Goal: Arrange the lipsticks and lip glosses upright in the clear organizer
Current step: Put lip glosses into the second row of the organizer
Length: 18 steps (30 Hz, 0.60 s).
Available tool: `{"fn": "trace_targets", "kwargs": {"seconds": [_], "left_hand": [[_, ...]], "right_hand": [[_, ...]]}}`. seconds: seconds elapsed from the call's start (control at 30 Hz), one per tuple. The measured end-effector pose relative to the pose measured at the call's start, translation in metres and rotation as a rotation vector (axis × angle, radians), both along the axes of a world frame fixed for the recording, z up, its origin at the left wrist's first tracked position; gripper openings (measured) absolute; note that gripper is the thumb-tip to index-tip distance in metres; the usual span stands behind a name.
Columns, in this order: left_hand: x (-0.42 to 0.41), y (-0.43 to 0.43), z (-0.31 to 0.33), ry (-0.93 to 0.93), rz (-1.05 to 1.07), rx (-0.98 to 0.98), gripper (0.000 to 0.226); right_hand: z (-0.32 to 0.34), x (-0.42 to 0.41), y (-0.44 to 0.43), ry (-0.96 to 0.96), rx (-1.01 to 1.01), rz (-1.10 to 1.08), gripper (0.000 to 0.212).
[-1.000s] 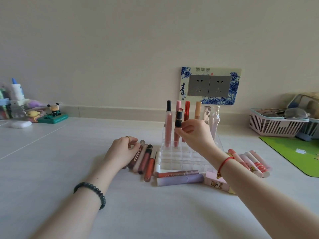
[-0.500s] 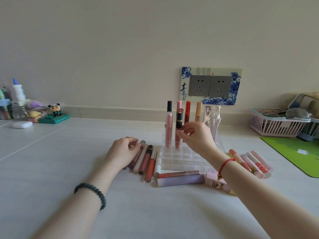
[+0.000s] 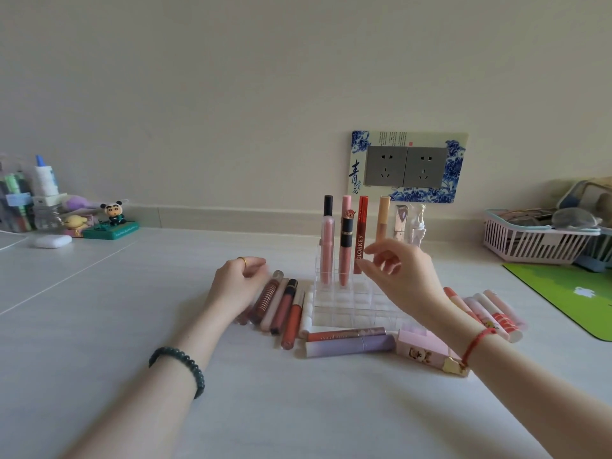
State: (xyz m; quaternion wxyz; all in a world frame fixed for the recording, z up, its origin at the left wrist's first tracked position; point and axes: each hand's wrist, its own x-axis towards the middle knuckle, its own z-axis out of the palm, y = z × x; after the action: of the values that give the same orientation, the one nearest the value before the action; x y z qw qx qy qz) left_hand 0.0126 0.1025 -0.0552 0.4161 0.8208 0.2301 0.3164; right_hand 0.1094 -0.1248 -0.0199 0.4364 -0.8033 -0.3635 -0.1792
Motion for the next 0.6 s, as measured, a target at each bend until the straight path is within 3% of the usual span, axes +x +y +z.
{"fn": "trace_targets", "kwargs": {"seconds": [0.1,0.17,0.43,0.6], "left_hand": [[0.006,0.007,0.009,-0.084,0.024,-0.095,0.024],[0.013,0.010,0.017,-0.018,0.027,-0.090,0.024],[0.036,0.006,0.028,0.419,0.068,0.309,0.027],[0.043,0.004,0.025,0.498,0.059,0.343,0.022]], "right_hand": [[-0.009,-0.012,-0.023,-0.020,-0.031,0.031,0.013],[-0.014,-0.018,-0.036,-0.023,-0.026,0.042,0.013],[-0.017,-0.029,-0.044,-0.059,-0.057,0.089,0.026],[-0.018,-0.027,-0.045,-0.095,-0.080,0.090,0.027]]}}
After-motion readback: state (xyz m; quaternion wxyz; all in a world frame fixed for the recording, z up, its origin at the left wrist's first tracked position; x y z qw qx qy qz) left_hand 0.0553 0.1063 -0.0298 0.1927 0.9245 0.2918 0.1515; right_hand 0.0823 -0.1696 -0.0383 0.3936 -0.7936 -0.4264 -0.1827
